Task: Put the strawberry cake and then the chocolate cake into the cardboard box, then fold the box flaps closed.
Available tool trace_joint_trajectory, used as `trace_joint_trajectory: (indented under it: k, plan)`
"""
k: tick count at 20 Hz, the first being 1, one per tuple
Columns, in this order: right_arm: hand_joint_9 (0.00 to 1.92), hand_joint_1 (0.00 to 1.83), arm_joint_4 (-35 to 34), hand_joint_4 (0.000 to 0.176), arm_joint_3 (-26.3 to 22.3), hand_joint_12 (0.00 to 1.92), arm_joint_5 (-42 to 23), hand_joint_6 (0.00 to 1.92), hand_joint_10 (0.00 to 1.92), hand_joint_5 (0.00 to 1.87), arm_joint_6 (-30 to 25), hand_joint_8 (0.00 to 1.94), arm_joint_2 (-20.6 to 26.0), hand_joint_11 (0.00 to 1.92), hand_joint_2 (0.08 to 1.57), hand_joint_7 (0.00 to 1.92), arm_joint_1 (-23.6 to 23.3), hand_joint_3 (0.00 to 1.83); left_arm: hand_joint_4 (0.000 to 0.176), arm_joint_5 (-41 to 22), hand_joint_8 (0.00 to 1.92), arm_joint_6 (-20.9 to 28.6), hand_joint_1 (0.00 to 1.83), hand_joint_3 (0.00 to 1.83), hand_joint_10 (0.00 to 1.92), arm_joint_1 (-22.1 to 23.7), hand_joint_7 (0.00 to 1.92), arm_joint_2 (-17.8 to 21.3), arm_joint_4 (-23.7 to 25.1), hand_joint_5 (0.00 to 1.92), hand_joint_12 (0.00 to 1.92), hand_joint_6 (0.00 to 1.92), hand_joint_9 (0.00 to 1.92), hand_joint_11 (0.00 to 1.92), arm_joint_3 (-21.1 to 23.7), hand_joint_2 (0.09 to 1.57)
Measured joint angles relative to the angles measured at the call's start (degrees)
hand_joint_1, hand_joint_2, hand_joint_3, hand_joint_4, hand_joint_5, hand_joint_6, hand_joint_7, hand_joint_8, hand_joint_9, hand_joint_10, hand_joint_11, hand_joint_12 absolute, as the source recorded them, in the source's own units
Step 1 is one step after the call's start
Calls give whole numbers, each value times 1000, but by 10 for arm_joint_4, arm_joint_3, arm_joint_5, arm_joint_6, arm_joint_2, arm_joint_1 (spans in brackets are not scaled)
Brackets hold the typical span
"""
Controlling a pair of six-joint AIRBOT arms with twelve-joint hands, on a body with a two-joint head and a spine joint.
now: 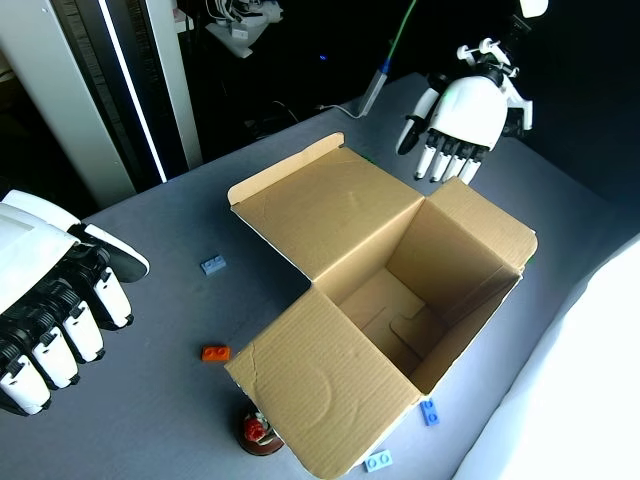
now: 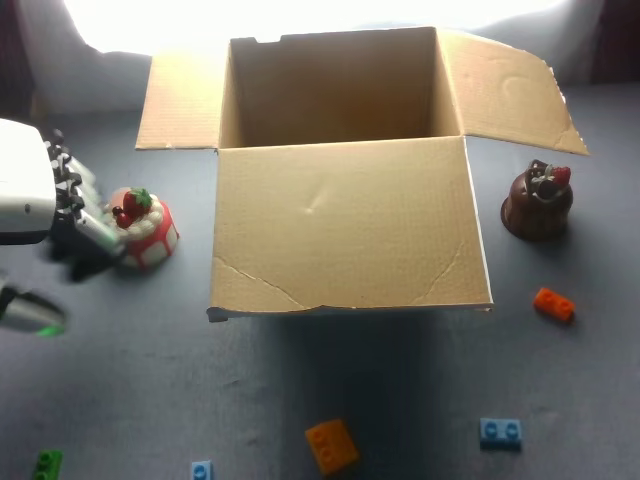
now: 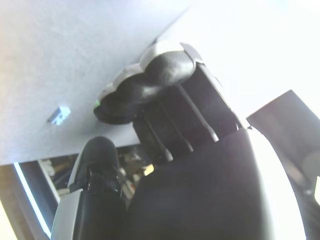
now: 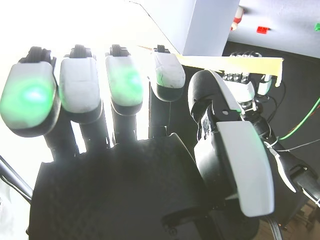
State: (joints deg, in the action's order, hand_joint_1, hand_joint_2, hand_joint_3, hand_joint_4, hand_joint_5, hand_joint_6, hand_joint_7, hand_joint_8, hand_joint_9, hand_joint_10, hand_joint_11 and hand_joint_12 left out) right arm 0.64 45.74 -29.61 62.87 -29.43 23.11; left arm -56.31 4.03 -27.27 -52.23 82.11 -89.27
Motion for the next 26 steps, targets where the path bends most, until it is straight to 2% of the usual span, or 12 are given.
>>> trace_joint_trajectory:
  k: [2,4,9,11,12,14,17,18,21,23,26]
  plan:
    - [182,275,0,0,0,842,0,37,103,217,0,1,-1,0,1128,249,0,7,55,0,5,1,528,15,3,-1,323,0,0,277,1016,0,356,0,-1,1132]
    - [190,263,0,0,0,878,-3,24,92,207,0,2,-1,0,1131,247,0,5,51,0,3,1,433,16,0,-2,288,0,2,272,1016,1,350,0,-1,1140]
    - [183,249,0,0,0,886,0,19,84,201,0,4,-1,0,1118,215,0,0,53,0,13,2,457,13,3,-8,323,0,9,280,1021,4,360,0,11,1143]
    - [209,318,0,0,0,838,0,15,82,204,0,8,-1,0,1146,241,0,7,59,-1,8,5,463,12,1,-8,324,3,19,284,988,4,349,0,21,1148]
    - [209,320,0,0,0,837,1,17,81,208,0,6,-1,0,1149,238,0,9,56,-2,6,5,458,11,2,-7,325,3,24,278,998,1,354,0,22,1151]
    - [194,296,0,0,0,838,0,12,71,198,0,1,-1,0,1140,209,0,3,55,4,0,7,462,11,4,8,301,3,37,277,998,1,359,0,26,1154]
    - [197,235,0,0,0,920,0,10,62,202,0,0,-1,0,1115,191,0,0,54,25,3,15,485,6,1,53,309,2,29,284,961,2,355,0,34,1150]
    - [208,297,0,0,0,920,0,10,65,204,0,8,-1,0,1128,212,0,0,53,34,7,17,527,0,1,64,322,-2,24,283,960,2,354,0,34,1123]
    - [210,314,0,0,0,922,0,7,64,198,0,8,-1,0,1137,215,0,4,53,77,8,49,540,0,3,70,328,-22,22,282,959,1,359,0,31,1115]
    - [224,299,0,0,0,968,0,3,62,174,0,2,-1,0,1136,192,0,2,67,90,1,62,559,0,0,62,294,-34,26,251,878,0,331,0,23,1086]
    - [225,298,0,0,0,972,0,3,61,173,0,1,-1,0,1136,191,0,2,68,108,0,71,562,0,0,51,292,-51,26,248,869,0,329,0,3,1082]
